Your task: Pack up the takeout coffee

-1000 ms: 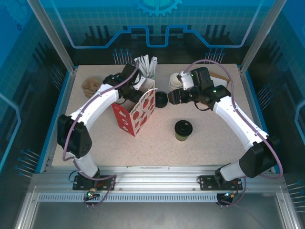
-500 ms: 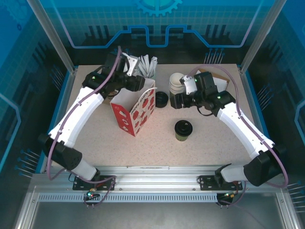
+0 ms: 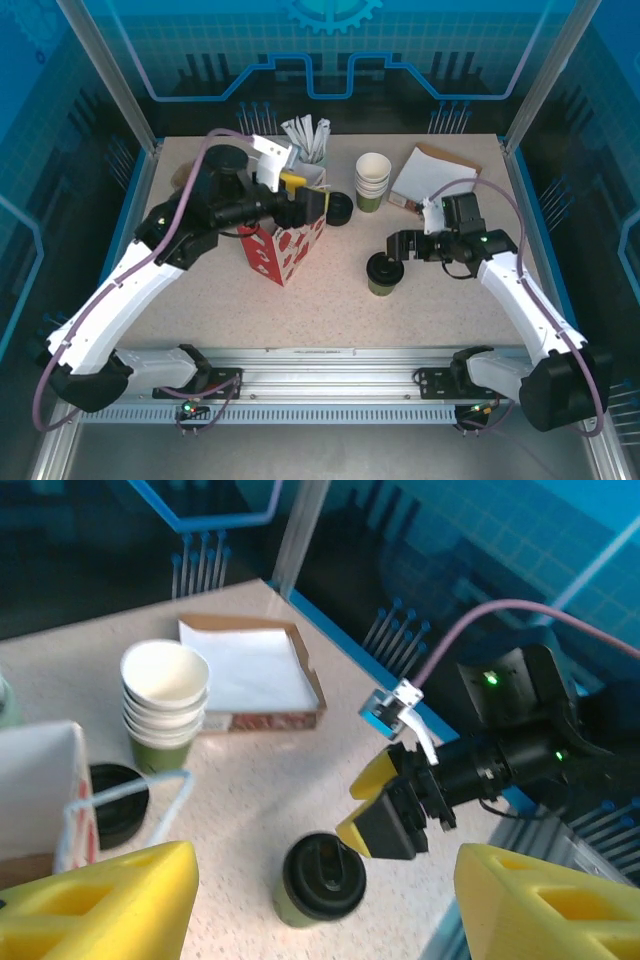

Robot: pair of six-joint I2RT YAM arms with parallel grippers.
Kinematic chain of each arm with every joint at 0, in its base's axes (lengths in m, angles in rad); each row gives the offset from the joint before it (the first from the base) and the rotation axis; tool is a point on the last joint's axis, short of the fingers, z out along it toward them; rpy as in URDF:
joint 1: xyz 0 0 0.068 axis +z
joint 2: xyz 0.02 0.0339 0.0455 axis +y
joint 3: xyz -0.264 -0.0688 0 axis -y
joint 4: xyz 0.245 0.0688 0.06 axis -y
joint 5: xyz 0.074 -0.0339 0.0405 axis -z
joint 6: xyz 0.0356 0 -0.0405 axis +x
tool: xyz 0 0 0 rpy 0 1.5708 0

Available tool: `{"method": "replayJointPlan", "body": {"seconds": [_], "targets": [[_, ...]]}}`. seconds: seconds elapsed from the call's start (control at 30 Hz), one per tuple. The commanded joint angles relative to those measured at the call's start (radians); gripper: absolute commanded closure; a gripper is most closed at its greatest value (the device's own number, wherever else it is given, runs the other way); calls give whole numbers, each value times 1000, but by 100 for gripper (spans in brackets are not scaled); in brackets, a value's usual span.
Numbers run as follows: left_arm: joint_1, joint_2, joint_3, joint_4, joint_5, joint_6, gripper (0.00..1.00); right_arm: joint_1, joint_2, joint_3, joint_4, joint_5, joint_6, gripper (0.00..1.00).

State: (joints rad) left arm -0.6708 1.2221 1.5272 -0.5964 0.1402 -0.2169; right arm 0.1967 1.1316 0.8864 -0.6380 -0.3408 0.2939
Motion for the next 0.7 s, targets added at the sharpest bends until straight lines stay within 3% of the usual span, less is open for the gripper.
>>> {"method": "replayJointPlan", "body": {"seconds": [0.0,0.2,0.67], "targets": [[-28,-29,-63,29,25,-51,31,-28,-7,-73,20,-124,33,14],[-46,-53,-104,40,19,-71,31,-37,25,-148,128,-207,69,20],[-66,-67,-114,32,24,-72,32,-33,69,-194,201,-224,71,33]]}}
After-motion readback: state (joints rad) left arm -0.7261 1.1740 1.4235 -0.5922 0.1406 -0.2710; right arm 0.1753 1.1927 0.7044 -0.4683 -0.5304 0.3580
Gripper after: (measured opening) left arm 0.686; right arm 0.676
